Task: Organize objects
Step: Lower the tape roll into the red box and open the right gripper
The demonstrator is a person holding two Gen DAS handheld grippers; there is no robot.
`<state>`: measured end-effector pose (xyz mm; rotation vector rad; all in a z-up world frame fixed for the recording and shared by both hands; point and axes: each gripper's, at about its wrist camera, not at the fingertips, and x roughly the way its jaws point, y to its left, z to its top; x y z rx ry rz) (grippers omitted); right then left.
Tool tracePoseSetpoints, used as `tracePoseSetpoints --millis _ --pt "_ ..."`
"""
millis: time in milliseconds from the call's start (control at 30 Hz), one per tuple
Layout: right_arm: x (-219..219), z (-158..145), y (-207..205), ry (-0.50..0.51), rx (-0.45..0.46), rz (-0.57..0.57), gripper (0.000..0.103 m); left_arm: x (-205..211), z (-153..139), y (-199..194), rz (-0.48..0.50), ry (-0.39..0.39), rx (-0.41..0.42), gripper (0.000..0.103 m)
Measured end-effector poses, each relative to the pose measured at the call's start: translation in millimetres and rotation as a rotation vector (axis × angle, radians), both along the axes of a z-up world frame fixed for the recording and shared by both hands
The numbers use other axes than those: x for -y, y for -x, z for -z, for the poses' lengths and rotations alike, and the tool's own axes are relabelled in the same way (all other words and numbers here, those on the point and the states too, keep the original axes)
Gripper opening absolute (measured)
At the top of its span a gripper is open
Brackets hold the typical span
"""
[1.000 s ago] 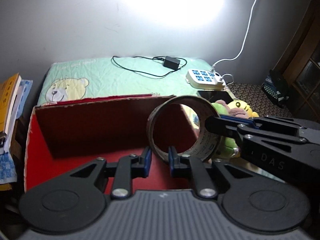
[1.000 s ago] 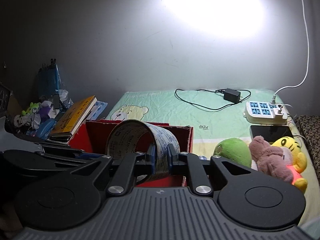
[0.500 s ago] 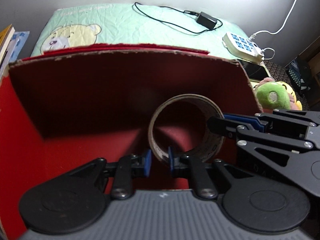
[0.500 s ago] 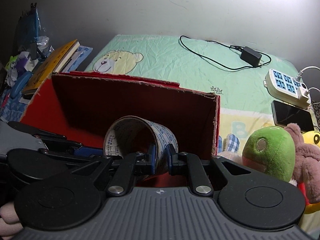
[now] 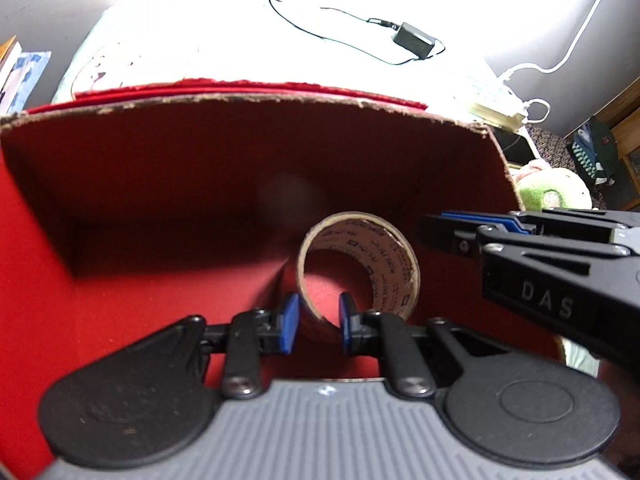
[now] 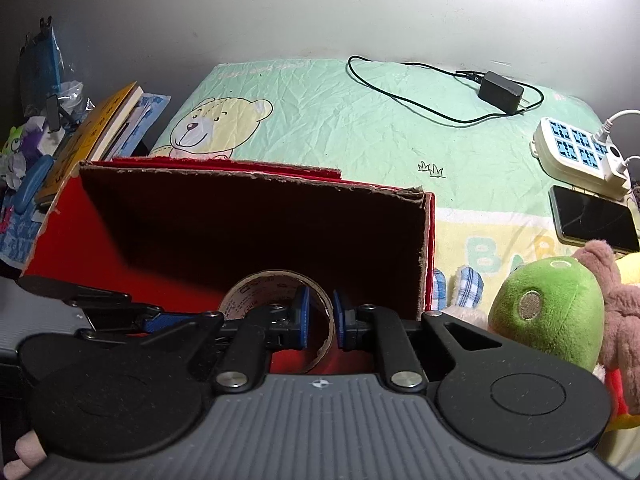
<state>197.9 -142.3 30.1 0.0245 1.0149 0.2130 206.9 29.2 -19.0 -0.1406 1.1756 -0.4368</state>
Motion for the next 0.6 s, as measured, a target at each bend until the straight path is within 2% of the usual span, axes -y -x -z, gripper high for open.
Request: tracePoseSetpoints --millis 167,400,500,600 --pt "-2.2 -8.6 5.4 -0.082 -0.011 -0.016 0.013 -19.9 -16.0 8.6 -0.056 0.006 0.058 0.027" --pt "-27.1 0.0 11.9 -0.251 -0.163 -0.101 0.013 -50.4 -23.3 13.0 -0.212 -0.127 0.113 0.027" --pt "-43.7 8.0 13.8 -0.269 -0.207 -0.125 0.014 -50.2 -23.6 12.8 -0.243 -0.2 0.14 0.027" --pt "-55.2 17.8 11.3 -0.267 -0.236 -0.131 0.014 -54.9 -20.9 15.2 -0.253 -0.237 0.15 0.03"
